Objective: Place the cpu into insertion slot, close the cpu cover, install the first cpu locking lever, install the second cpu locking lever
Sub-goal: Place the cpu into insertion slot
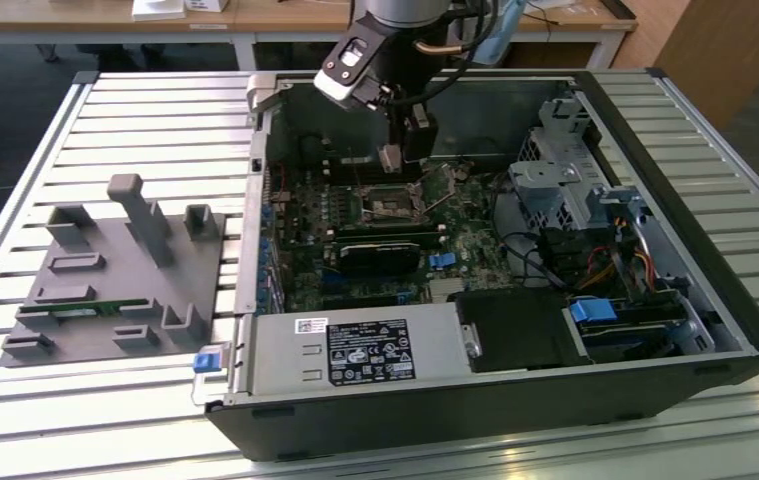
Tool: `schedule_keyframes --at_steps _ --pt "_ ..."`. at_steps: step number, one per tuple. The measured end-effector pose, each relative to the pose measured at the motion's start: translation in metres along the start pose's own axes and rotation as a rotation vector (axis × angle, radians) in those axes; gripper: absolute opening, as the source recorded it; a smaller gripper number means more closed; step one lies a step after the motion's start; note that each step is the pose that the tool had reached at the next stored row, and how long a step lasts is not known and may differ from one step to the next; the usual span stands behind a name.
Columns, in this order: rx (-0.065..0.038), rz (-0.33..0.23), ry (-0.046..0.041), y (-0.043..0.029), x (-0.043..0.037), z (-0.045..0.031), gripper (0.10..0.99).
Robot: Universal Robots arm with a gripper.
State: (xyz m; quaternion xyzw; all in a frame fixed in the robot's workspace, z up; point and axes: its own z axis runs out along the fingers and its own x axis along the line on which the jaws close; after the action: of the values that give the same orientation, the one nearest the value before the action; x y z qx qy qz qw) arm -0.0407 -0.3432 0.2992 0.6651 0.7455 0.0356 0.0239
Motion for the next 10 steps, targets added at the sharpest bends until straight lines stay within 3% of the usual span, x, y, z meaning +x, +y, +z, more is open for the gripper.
schedule_keyframes --at_steps 10 --pt "0.0 0.013 -0.0013 -0.0004 0.0 0.0047 0.537"
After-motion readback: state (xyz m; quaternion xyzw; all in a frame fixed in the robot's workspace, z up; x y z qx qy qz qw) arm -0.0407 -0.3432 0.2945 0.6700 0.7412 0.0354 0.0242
